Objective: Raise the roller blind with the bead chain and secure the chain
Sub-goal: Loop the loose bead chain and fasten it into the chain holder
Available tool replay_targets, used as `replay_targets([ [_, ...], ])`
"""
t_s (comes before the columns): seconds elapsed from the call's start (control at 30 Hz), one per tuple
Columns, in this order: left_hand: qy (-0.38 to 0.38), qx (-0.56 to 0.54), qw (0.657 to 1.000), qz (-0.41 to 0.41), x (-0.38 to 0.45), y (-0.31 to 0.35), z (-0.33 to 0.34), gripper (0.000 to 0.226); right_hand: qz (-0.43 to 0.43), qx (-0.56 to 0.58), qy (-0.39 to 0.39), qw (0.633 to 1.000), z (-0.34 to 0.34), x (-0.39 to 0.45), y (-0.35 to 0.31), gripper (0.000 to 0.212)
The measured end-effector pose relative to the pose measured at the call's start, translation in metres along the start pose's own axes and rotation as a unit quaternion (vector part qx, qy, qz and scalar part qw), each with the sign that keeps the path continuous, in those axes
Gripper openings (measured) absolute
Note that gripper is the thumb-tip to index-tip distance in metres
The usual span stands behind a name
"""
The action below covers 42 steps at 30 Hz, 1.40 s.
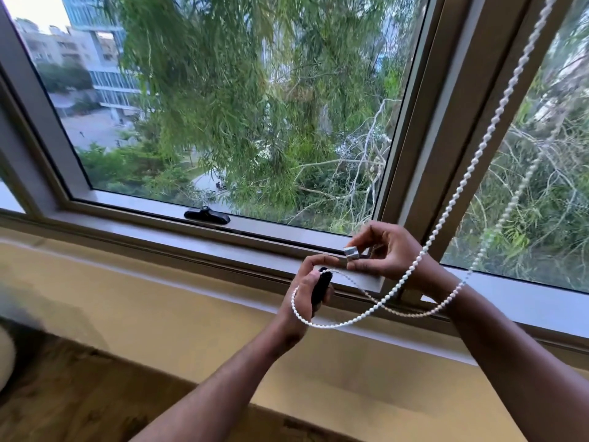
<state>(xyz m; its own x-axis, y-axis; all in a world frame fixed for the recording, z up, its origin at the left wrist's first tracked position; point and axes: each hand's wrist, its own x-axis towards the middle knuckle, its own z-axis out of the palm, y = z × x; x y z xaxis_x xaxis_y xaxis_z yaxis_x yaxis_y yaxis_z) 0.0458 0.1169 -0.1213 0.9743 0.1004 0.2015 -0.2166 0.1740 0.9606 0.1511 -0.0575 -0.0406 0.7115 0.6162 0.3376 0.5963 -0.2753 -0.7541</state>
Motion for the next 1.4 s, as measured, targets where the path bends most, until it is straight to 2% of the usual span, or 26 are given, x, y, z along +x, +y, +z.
replay_targets([
  [0.17, -0.008, -0.008, 1.0, 0.007, 0.001, 0.003, -0.001, 0.035, -0.007, 0.033, -0.018, 0.999, 0.006, -0.002, 0.001, 0.045],
  [0.3, -0.005, -0.005, 1.0, 0.002, 0.002, 0.003, 0.001, 0.026, -0.044, 0.052, -0.041, 0.997, 0.008, 0.001, -0.005, 0.049],
  [0.47, 0.005, 0.021, 1.0, -0.01, 0.006, -0.001, 0.001, 0.027, -0.112, -0.036, -0.062, 0.991, 0.011, 0.004, -0.014, 0.032],
  [0.63, 0.015, 0.029, 0.999, 0.001, 0.006, -0.006, 0.003, 0.024, -0.136, -0.098, -0.082, 0.982, 0.011, 0.007, -0.021, 0.028],
  [1.0, 0.017, 0.082, 0.996, 0.025, 0.003, -0.013, 0.0, 0.024, -0.11, -0.146, -0.122, 0.976, 0.013, 0.009, -0.033, 0.03],
  [1.23, 0.044, 0.102, 0.994, 0.016, 0.006, -0.01, 0.0, 0.038, -0.055, -0.091, -0.095, 0.99, 0.013, 0.007, -0.032, 0.037],
  [1.4, 0.042, 0.068, 0.997, 0.005, 0.007, -0.002, 0.001, 0.034, -0.03, -0.058, -0.072, 0.995, 0.01, 0.004, -0.029, 0.038],
])
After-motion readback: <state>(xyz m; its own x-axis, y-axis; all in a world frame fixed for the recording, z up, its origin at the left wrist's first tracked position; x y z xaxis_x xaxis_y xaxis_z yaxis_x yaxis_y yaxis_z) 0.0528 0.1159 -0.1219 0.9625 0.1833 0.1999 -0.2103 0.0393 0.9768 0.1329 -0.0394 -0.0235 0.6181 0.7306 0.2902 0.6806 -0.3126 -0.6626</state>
